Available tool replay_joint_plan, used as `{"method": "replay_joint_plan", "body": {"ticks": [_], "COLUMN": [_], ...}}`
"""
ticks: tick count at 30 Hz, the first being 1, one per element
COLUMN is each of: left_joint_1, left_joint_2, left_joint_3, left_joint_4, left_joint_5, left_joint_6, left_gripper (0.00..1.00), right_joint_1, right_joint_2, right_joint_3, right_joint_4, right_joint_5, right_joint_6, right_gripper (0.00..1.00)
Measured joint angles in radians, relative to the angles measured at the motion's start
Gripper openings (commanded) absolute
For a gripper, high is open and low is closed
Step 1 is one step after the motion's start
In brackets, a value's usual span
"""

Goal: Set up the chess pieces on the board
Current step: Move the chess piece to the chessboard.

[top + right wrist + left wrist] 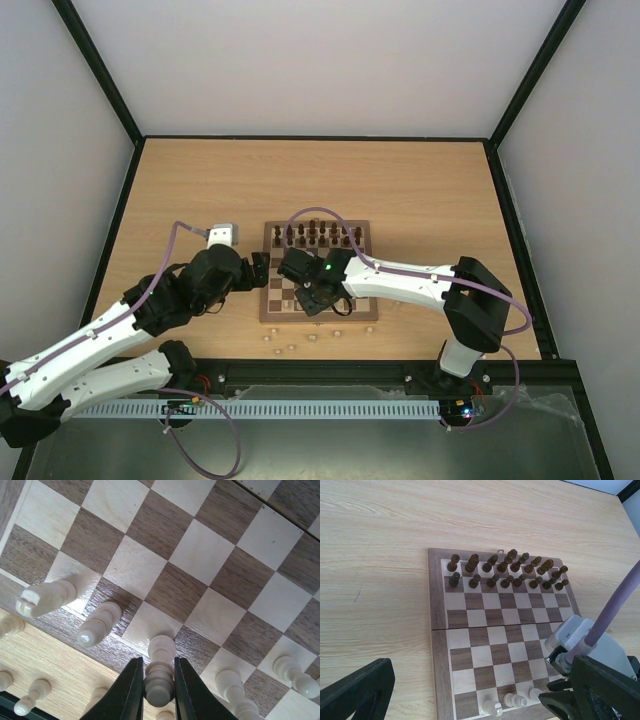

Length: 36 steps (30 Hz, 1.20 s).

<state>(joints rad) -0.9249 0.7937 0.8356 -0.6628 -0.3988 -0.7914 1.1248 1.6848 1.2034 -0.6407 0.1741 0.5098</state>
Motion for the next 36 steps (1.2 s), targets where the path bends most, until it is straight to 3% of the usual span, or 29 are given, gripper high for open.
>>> {"method": "replay_joint_plan", "body": {"ticks": [18,36], "left_joint_1": [0.025,0.04], "left_joint_2": [0.0,0.001], "left_joint_3": [-0.006,-0.013], "left_joint_4": [0.007,0.024], "left_joint_5": [0.016,0.036], "left_joint_6": [0.012,0.023], "left_gripper": [0.99,0.99], "right_joint_1": [-0.005,-0.005], "right_joint_2": [0.032,0.042], "right_joint_3": [0.016,0.018], "right_joint_4": [0.041,0.034], "right_joint_5": [-0.037,-0.023], "right_joint_6": [-0.014,-0.011], "right_gripper": [0.15,0.29]}}
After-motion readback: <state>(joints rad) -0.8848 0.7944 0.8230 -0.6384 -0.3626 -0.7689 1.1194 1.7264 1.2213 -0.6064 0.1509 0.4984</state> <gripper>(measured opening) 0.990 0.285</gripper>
